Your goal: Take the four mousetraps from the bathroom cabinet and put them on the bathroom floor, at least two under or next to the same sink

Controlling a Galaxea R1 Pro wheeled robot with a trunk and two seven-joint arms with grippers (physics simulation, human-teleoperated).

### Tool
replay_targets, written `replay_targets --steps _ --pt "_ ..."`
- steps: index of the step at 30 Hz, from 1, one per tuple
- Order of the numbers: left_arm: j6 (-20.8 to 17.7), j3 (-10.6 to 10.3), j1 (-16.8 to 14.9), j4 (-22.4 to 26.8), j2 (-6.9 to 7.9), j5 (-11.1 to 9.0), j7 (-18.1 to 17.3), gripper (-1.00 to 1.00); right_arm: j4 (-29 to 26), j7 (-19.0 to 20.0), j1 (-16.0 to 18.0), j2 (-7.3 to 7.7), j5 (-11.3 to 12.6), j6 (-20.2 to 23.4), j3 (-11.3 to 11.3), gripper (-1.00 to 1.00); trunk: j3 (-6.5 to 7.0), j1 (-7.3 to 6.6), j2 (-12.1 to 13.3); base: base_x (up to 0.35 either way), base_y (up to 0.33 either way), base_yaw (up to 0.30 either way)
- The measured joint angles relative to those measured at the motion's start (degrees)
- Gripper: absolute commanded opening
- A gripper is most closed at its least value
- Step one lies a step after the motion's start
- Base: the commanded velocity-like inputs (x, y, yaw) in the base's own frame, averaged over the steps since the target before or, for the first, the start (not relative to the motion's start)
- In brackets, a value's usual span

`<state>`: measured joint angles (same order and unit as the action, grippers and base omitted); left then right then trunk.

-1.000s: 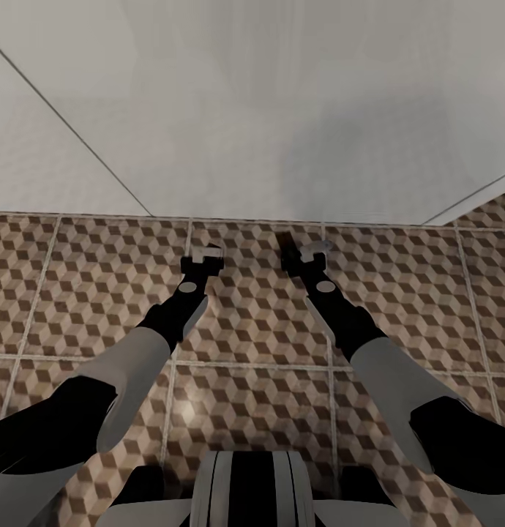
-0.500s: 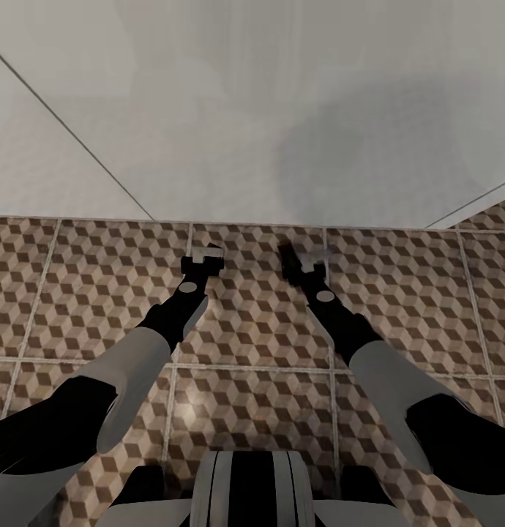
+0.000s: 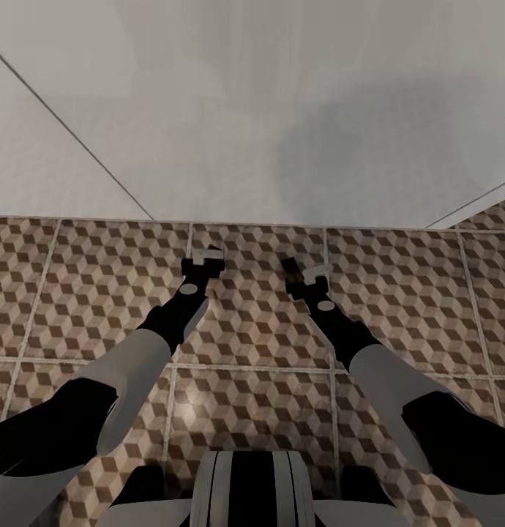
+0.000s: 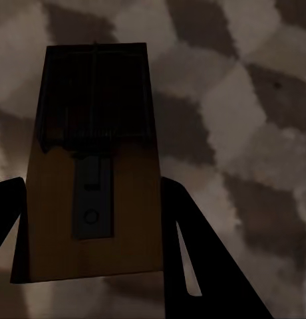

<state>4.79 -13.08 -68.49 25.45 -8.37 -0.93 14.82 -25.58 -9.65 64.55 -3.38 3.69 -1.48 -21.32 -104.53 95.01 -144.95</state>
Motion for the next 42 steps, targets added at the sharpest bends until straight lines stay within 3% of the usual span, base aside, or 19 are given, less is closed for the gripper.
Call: replay_targets --steps 42 --pt "0.00 -0.07 1.12 -0.33 -0.01 -0.05 0.00 -1.00 0.02 -0.01 0.00 -0.01 0.03 -0.93 0.00 -1.00 0.00 0.00 0.00 0.008 0.000 0.000"
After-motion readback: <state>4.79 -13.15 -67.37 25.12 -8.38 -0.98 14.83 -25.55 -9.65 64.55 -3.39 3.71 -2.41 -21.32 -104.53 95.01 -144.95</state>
